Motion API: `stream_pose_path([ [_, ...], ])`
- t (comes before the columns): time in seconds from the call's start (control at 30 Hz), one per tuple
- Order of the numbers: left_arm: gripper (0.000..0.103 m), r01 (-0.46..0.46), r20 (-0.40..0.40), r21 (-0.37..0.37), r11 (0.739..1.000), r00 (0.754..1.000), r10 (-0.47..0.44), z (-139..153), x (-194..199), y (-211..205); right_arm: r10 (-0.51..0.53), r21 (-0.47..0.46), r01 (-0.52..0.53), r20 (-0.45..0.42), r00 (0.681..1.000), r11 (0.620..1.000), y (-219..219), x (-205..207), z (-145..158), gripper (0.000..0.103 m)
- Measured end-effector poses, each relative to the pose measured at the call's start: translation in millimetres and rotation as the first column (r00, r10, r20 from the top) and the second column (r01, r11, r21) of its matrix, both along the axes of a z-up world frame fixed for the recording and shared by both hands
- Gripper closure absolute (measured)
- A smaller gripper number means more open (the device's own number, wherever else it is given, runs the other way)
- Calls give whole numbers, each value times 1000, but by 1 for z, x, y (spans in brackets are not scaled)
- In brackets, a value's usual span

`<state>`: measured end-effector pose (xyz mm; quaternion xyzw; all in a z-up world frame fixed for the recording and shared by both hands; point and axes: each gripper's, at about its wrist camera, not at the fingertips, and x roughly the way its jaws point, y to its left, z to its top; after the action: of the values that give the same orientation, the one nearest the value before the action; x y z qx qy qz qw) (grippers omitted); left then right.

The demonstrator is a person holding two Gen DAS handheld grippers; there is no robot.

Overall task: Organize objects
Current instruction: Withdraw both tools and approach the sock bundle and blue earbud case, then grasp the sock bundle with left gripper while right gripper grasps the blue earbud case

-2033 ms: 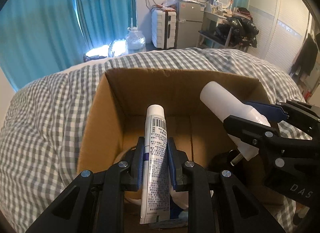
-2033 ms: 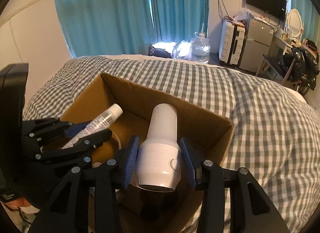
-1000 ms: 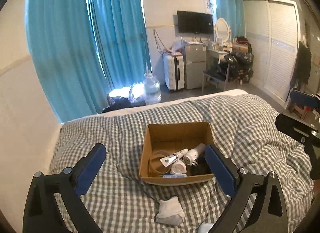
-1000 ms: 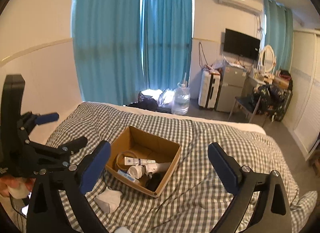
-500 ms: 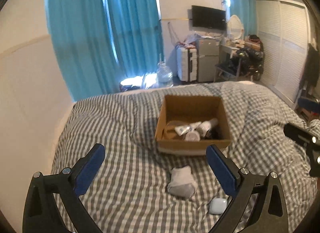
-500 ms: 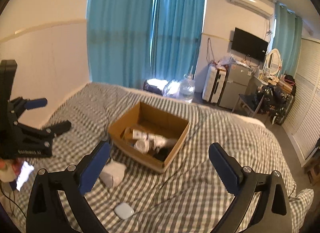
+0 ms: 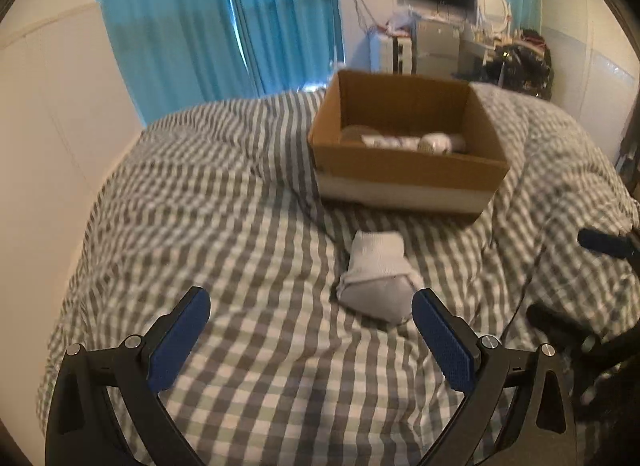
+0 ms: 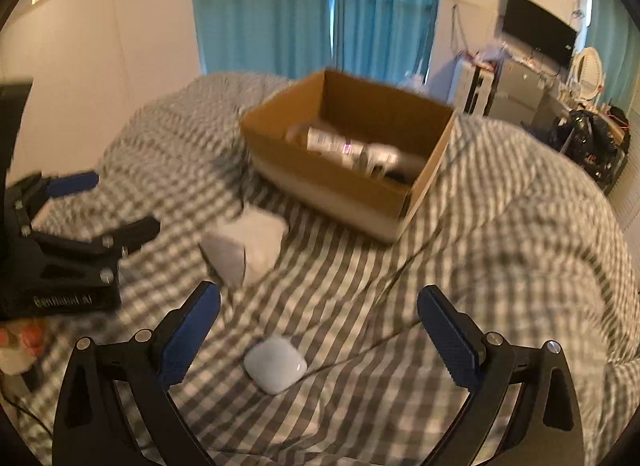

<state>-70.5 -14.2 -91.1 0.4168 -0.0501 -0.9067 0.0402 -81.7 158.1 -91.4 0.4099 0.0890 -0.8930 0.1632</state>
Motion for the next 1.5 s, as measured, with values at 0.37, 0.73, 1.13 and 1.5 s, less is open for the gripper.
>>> stream_pose_path([
  [0.37,0,5,105,-9,1000,994,-4,-42,-6,0,36,64,-43,118,992,997,-13,0,-53,4],
  [0.73,0,-14,125,38,999,992,9,-51,0,-8,124,144,-157,214,969,977,-43,-1,-91,28],
  [1.13,0,-17,133,30,999,991,12,-52,-1,-9,126,119,-155,222,967,981,-40,-2,-90,46],
  [1.5,0,17,168,44,999,986,-24,-52,-22,0,59,68,-65,86,995,996,2,-26,-28,46],
])
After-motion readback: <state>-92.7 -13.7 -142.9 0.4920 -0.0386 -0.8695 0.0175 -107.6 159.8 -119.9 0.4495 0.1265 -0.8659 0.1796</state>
